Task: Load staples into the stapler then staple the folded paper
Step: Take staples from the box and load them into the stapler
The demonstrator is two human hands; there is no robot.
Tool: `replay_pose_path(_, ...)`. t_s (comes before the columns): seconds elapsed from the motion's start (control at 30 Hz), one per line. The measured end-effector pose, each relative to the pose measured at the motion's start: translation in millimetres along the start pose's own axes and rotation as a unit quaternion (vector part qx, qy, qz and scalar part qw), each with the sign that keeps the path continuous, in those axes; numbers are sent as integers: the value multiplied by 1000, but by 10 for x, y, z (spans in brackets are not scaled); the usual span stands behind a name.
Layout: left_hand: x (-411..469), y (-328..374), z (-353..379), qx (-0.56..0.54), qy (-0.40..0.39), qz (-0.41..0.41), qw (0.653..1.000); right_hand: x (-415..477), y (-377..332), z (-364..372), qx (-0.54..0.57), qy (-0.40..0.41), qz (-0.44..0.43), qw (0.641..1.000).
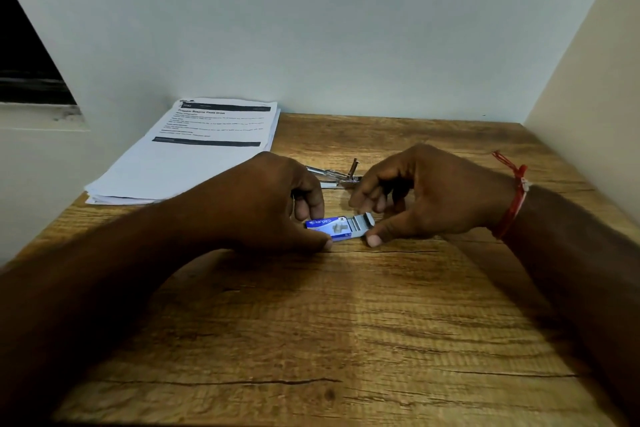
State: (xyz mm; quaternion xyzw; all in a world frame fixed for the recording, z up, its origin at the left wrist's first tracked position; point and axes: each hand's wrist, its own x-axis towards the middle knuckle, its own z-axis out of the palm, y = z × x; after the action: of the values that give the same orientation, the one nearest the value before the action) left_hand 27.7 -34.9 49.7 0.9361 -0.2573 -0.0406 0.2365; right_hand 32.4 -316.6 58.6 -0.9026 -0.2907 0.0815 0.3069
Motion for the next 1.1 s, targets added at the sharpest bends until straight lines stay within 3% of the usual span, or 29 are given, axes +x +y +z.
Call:
replay_pose_path(0.5, 26, -24, 18, -4, 1, 13, 1000, 35, -43, 10, -26, 4, 27, 999)
replay_pose_path(0.73, 19, -15, 26, -3, 0, 17, 1000, 4, -101, 2, -37, -40, 66, 996)
replay_pose_path(1.1, 14, 0, 15, -11, -8, 18, 1000, -1, -97, -41, 16, -27, 21, 999)
